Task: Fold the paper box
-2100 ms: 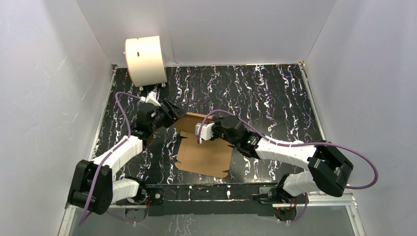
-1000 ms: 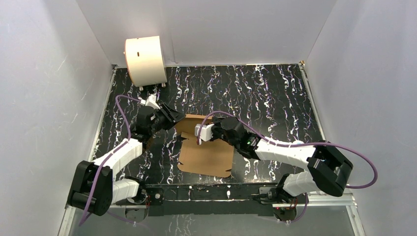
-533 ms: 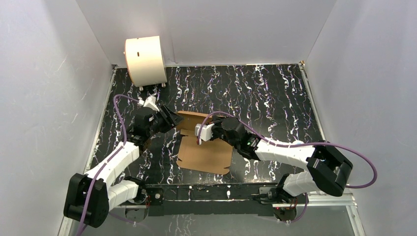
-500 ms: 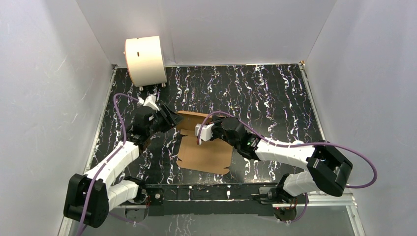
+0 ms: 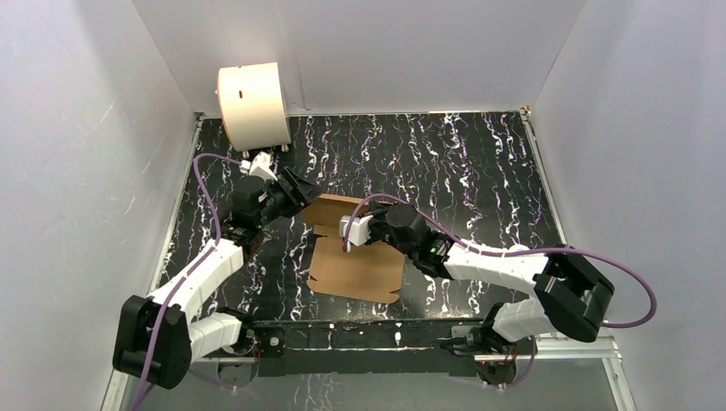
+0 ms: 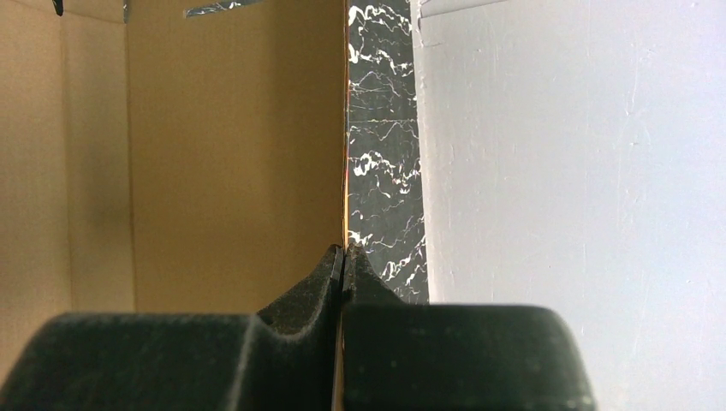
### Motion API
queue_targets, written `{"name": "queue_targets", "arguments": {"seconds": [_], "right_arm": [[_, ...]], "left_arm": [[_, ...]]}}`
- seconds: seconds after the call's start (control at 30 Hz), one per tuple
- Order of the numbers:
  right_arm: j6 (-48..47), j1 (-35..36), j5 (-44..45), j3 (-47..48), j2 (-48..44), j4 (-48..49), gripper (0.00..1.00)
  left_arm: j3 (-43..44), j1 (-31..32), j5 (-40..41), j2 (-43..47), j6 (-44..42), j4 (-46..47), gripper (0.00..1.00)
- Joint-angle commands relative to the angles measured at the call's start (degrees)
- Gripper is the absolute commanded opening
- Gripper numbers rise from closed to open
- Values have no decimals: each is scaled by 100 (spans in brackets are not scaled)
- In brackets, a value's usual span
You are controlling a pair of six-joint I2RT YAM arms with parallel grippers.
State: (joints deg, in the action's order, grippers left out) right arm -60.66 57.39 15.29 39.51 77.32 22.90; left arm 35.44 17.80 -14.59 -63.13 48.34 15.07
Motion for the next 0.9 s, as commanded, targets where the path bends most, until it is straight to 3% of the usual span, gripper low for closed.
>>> {"name": "queue_targets", "arguments": {"seconds": [0.0, 0.17, 0.6, 0.87], "right_arm": [[-45, -8, -57, -63, -72, 331, 0], [-45, -8, -113, -57, -114, 275, 0], [-79, -8, -77, -32, -173, 240, 0], [-88, -8, -83, 22, -104, 266, 0]], "left_arm": [[-45, 2, -57, -273, 391, 720, 61], [10, -20, -24, -582, 490, 766, 61], [508, -148, 173, -747, -645, 127, 59], [506, -146, -96, -608, -942, -274, 31]]}}
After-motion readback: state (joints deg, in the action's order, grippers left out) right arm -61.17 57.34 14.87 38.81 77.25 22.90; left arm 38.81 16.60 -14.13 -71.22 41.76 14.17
